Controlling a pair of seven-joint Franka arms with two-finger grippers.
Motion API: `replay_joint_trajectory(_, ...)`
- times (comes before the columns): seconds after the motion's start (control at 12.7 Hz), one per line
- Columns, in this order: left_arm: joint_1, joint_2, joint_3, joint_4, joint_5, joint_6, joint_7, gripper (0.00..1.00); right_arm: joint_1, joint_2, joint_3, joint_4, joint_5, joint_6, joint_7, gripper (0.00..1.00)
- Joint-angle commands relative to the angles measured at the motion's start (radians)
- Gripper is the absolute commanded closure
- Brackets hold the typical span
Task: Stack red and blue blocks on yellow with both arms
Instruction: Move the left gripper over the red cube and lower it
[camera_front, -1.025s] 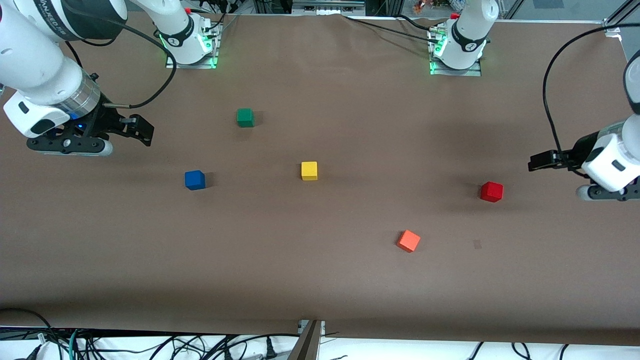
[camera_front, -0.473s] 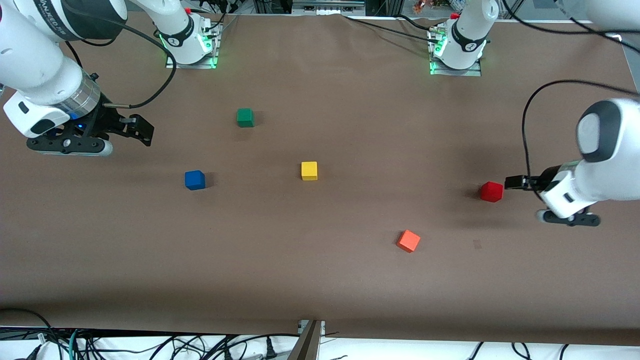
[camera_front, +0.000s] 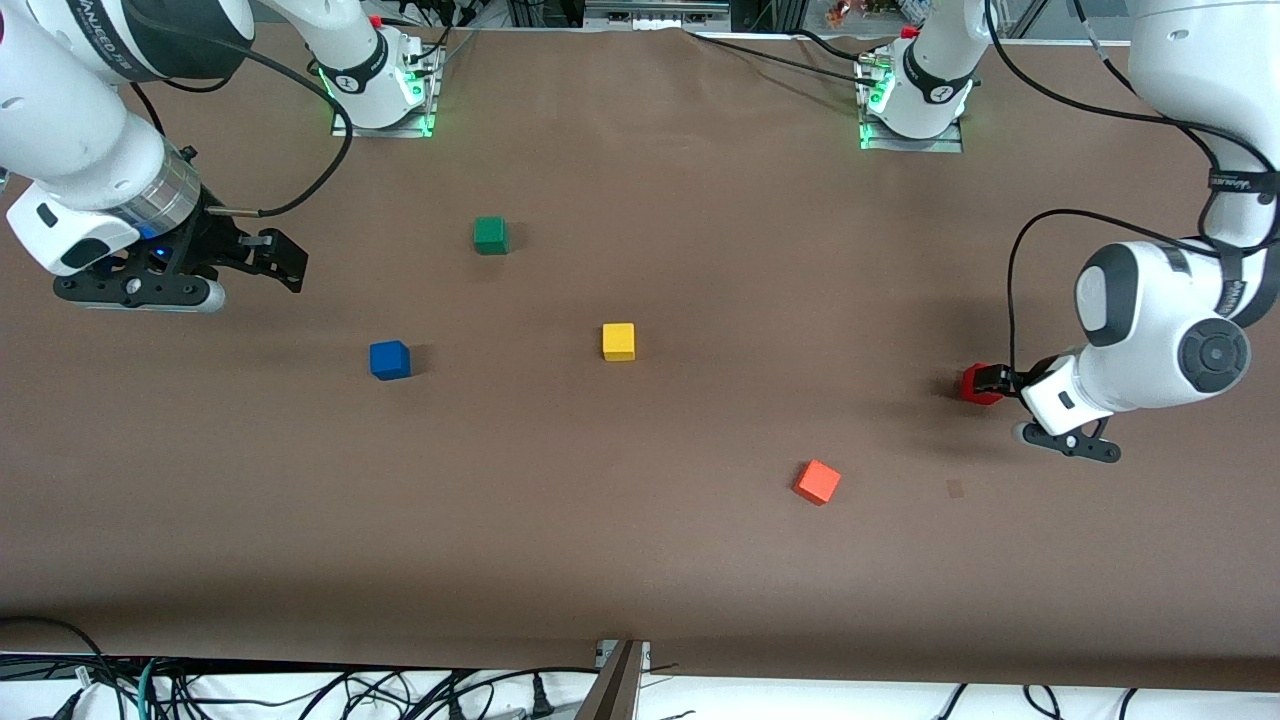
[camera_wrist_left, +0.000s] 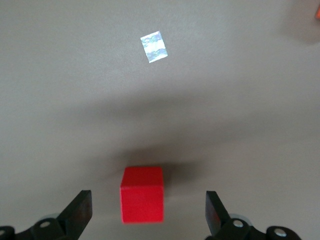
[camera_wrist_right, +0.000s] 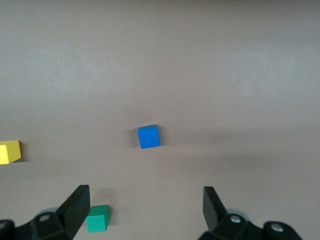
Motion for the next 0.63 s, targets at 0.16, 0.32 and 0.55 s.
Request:
replay_joint_trajectory(0.16, 0.02, -0.033, 0.002, -0.153, 0.002, 0.188, 0.111, 0.0, -0.006, -0.006, 0.003, 0.004, 0.0, -0.019, 0.006, 0.0)
replay_joint_trajectory(0.32, 0.021, -0.036, 0.0, -0.191, 0.002, 0.222, 0.111, 0.0, -0.006, -0.006, 0.005, 0.004, 0.0, -0.019, 0.006, 0.0)
replay_joint_trajectory(0.55, 0.021, -0.04, 0.0, -0.253, 0.002, 0.293, 0.111, 0.0, -0.006, -0.006, 0.005, 0.004, 0.0, -0.02, 0.006, 0.0)
